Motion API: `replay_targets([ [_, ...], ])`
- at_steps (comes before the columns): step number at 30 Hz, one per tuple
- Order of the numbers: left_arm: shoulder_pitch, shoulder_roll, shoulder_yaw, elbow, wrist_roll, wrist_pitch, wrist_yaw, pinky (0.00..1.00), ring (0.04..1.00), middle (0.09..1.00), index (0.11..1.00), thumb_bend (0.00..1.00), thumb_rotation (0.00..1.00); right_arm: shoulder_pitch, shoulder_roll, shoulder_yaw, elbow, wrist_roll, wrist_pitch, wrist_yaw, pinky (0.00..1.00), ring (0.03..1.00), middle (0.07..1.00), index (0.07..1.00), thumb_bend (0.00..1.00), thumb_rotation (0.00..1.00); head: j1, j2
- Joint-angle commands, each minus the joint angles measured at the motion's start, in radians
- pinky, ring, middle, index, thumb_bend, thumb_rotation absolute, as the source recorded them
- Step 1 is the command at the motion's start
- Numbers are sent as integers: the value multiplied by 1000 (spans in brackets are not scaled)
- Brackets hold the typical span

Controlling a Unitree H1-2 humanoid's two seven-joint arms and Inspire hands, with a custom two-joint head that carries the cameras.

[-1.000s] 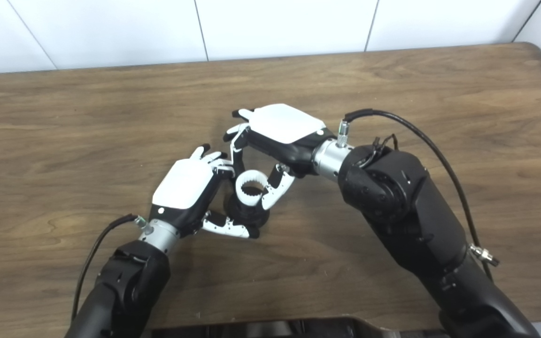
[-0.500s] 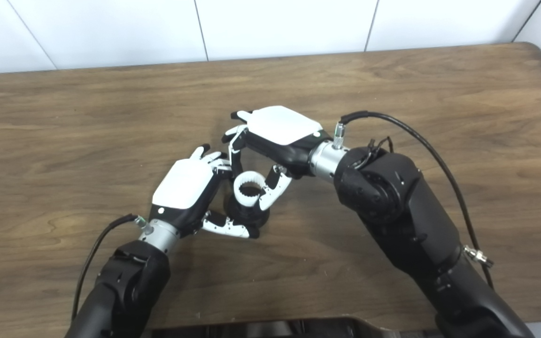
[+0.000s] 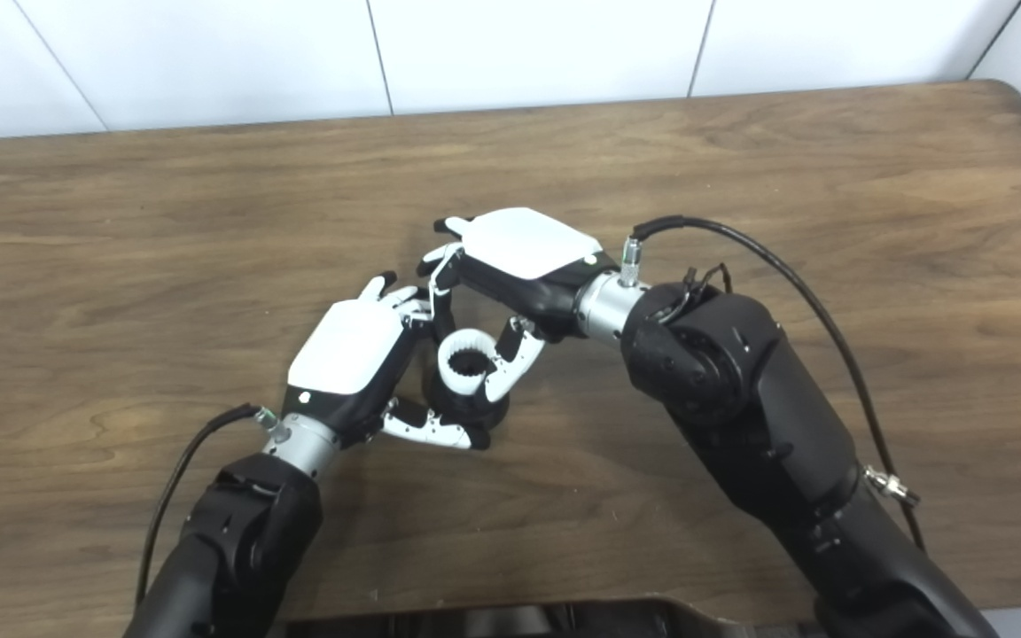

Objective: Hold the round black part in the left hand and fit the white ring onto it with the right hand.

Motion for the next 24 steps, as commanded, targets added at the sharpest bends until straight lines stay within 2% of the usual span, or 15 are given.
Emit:
replay_targets([
  [1,-2,-1,-16,-1,15,4,-37,1000,897,784,485,523,57,-23,5,-5,-13,-1,-24,-25,1000,1000,865,481,525,132,0,1],
  [24,-4,-6,-14,-4,8,11,-44,1000,895,779,485,523,57,-9,-3,7,1,-17,-38,-14,1000,1000,865,481,525,133,-1,4],
])
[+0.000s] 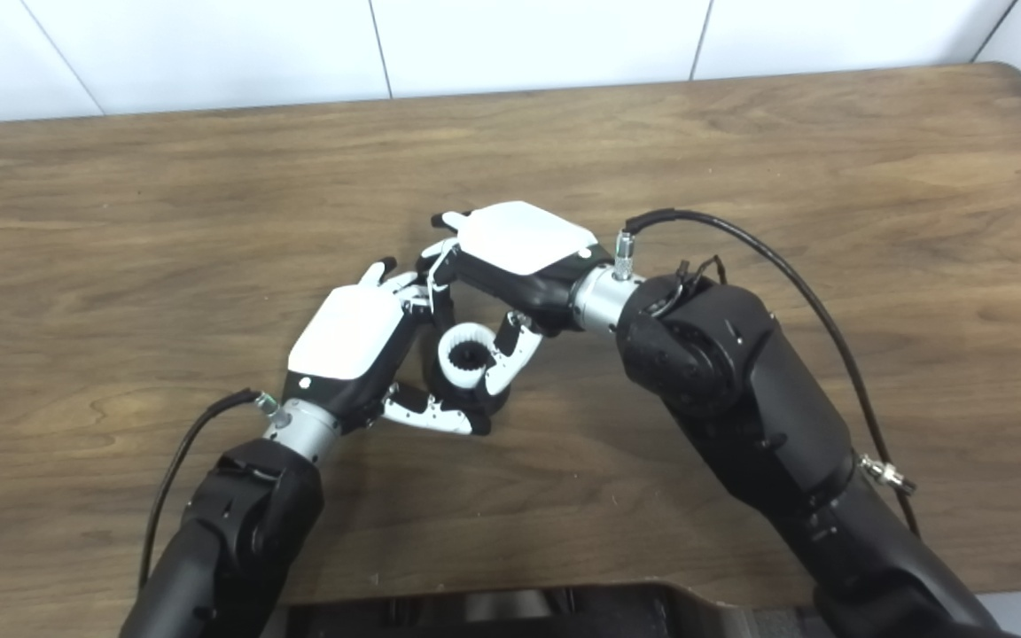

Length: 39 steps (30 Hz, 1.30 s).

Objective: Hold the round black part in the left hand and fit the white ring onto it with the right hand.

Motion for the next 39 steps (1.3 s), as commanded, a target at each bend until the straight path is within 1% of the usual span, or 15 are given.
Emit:
replay_targets([
  [1,-4,-2,-13,1,10,3,-36,1000,895,779,485,523,57,-18,-3,-8,-8,0,-17,-14,1000,1000,865,481,525,133,1,1],
  [22,-8,-2,-12,6,5,-2,-26,1000,894,778,484,524,57,-11,-3,-12,22,3,-39,-29,1000,1000,865,481,525,133,-5,-4],
  [29,-10,-2,-12,9,5,-2,-25,1000,893,780,485,523,57,-5,-1,-18,34,9,-56,-56,1000,1000,855,481,526,133,-6,-5],
  [36,-12,-5,-10,15,-1,-2,-20,1000,894,781,485,523,56,-1,2,-27,30,15,-50,-61,1000,1000,861,485,526,136,-9,-9],
  [39,-12,-6,-12,15,4,-1,-20,1000,892,781,485,524,57,-4,-2,-26,26,13,-51,-53,1000,1000,883,489,526,143,-8,-11],
])
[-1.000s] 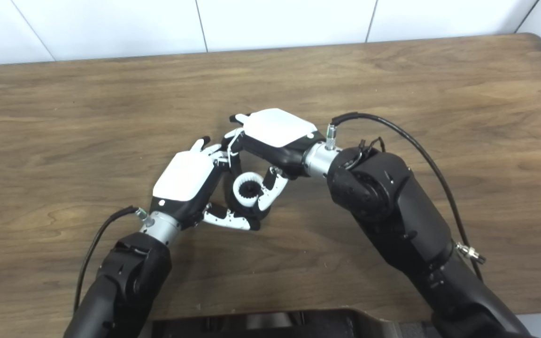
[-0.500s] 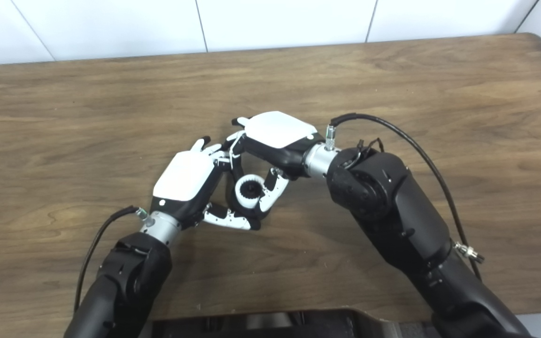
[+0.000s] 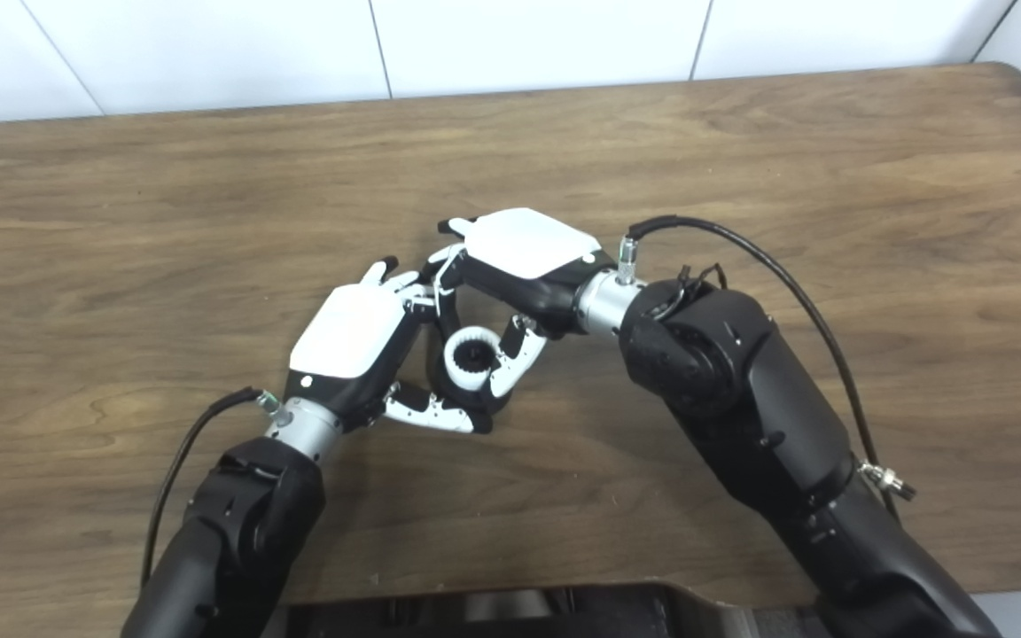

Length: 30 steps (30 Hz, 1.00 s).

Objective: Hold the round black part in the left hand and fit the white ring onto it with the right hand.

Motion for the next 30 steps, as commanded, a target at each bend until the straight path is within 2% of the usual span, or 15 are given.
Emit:
replay_targets([
  [1,-8,-2,-12,11,6,-4,-19,1000,891,781,485,524,57,-23,-3,-12,-18,3,-12,-17,1000,1000,888,490,526,145,1,0],
  [4,-8,-1,-14,12,9,-6,-17,1000,887,779,485,524,57,-26,-4,-12,-23,4,-6,-8,1000,1000,908,492,525,149,2,0],
  [5,-9,1,-15,12,12,-6,-20,1000,891,782,485,524,58,-28,-5,-12,-26,2,-3,-2,1000,1000,917,563,779,205,2,0],
  [6,-9,2,-16,12,14,-6,-23,1000,893,785,486,524,59,-30,-5,-11,-27,1,0,2,1000,1000,925,592,874,236,2,0],
  [8,-10,3,-18,12,18,-5,-25,1000,898,789,488,524,62,-32,-6,-11,-29,-1,3,7,1000,1000,935,621,970,275,1,-1],
  [14,-9,7,-20,18,17,-10,-20,1000,905,788,490,524,66,-41,-3,-11,-32,-9,12,24,1000,1000,953,645,1000,310,-1,0],
  [30,-11,7,-23,19,30,-7,-21,1000,907,792,491,522,70,-54,0,-27,-35,-3,33,38,1000,1000,955,630,1000,290,-2,0],
])
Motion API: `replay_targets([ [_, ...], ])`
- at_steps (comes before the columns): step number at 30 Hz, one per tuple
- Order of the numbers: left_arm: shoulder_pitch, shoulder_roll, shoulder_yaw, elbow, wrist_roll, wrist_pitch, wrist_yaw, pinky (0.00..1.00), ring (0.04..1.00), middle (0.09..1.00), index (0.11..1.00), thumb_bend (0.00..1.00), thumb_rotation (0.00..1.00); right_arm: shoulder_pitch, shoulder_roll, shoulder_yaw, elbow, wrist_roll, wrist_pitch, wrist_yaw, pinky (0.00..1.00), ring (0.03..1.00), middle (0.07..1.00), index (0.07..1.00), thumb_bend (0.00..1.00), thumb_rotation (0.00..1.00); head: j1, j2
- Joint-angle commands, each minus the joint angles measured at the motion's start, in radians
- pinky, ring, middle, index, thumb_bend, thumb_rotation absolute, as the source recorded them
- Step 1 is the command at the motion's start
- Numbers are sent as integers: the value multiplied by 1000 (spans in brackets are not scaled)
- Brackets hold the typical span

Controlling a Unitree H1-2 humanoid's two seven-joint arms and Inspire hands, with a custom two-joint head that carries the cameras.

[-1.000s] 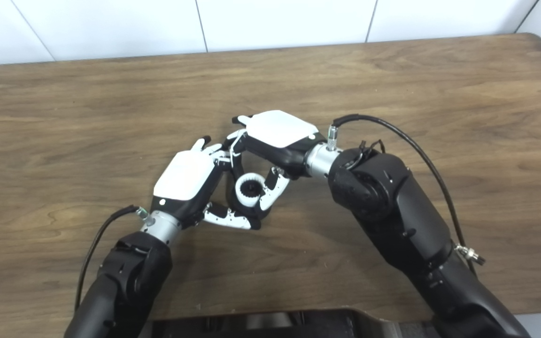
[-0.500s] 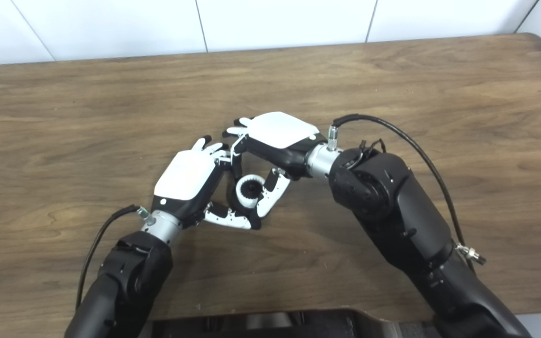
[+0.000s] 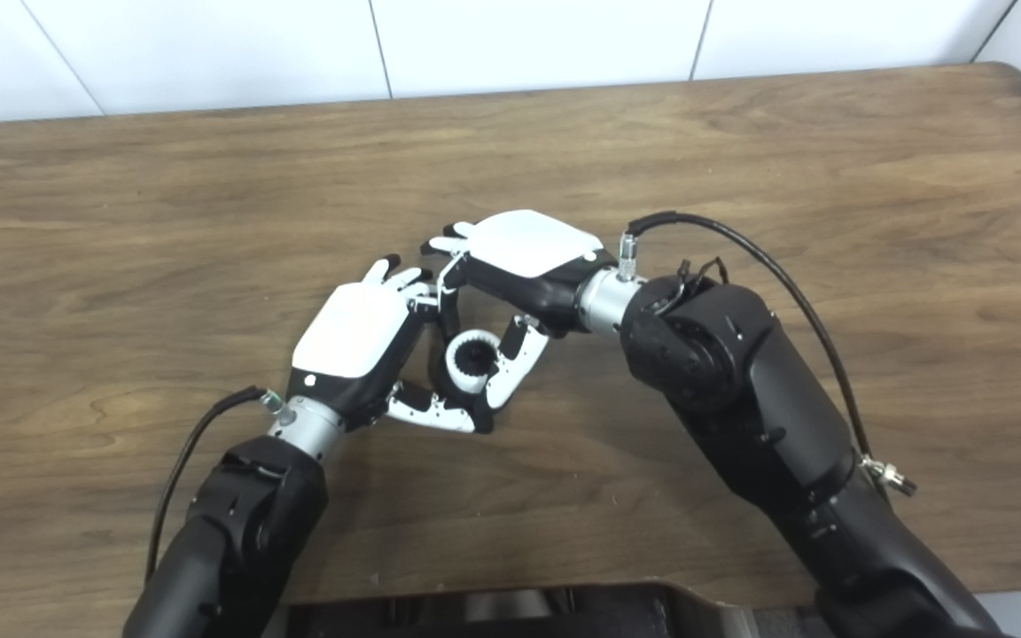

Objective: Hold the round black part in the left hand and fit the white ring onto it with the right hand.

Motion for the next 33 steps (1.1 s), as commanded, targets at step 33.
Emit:
replay_targets([
  [33,-15,8,63,-20,-95,40,-70,1000,896,788,491,522,77,-70,-13,-113,-39,17,47,-20,1000,1000,952,605,1000,252,18,-9],
])
